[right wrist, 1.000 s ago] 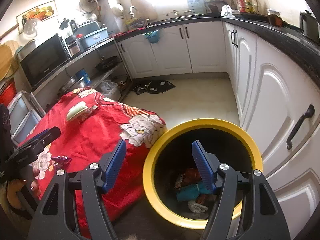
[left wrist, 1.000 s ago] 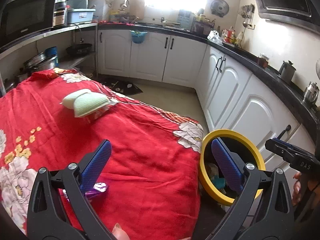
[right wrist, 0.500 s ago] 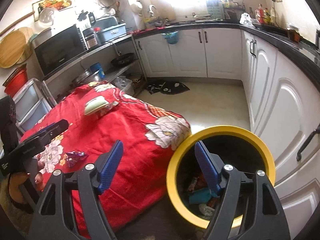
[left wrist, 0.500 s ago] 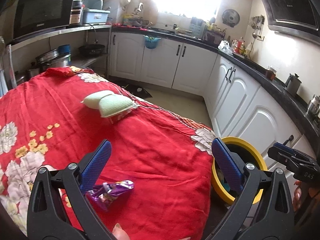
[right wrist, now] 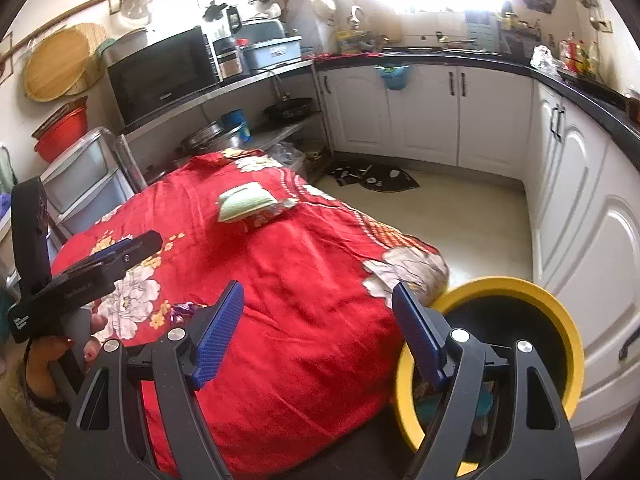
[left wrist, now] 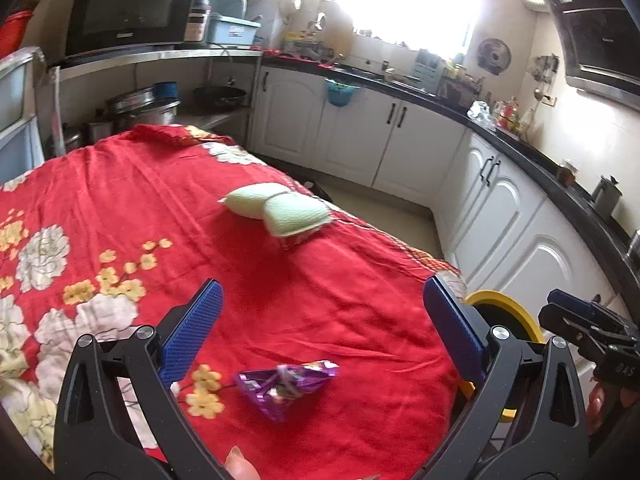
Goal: Collect trash
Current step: 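Move both tools back over the table toward the purple wrapper and green pad, then grasp the purple candy wrapper with the left tool while the right tool grasps the green knitted pad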
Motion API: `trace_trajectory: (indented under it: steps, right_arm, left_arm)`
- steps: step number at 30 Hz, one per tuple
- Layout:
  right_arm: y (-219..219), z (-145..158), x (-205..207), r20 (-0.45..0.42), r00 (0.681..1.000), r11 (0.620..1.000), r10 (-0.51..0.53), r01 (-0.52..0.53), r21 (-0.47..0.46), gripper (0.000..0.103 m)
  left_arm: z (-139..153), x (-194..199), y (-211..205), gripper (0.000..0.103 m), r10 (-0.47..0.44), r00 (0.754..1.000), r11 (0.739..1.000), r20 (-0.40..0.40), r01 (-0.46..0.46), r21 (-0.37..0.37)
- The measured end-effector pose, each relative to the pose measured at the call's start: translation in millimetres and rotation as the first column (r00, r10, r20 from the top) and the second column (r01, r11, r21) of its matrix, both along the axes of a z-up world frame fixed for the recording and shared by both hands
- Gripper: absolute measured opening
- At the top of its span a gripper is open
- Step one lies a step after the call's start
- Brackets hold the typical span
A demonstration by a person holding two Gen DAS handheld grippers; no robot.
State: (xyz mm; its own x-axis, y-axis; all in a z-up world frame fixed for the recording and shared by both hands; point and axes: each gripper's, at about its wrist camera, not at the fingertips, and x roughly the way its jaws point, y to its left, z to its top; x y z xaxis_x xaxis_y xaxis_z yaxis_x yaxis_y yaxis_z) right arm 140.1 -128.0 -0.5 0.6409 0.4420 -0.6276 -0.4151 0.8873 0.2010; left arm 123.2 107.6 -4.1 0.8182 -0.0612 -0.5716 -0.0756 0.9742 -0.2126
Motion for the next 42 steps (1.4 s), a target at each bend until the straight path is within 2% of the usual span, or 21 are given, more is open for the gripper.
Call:
trace_trajectory:
  steps: [9, 17, 29, 34, 42]
  right_arm:
    - [34, 3, 24, 0.002, 0.999, 0.998, 0.054, -0.054, 0.009, 0.074]
    - [68, -3, 60, -0.050, 0.994, 0.994, 0.098, -0.095, 0.062, 0.074]
    - [116, -28, 117, -0.163, 0.980, 0.986, 0.115, -0.092, 0.138, 0.074]
    - [135, -39, 139, -0.208, 0.971, 0.984, 0.119, -0.088, 0.154, 0.074]
    - [156, -65, 173, -0.322, 0.940, 0.972, 0.112, -0.037, 0.231, 0.074]
  left_arm:
    - [-9, -5, 33, 0.092, 0.055, 0.998, 0.998, -0.023, -0.055, -0.011]
    - [-23, -3, 45, 0.092, 0.041, 0.998, 0.999, -0.048, -0.042, -0.011]
    - [-55, 12, 36, 0.092, -0.104, 0.988, 0.995, -0.116, 0.104, -0.002]
    - [-66, 17, 27, 0.092, -0.176, 0.974, 0.984, -0.139, 0.177, -0.008]
    - [-83, 26, 17, 0.085, -0.262, 0.946, 0.965, -0.191, 0.263, -0.022]
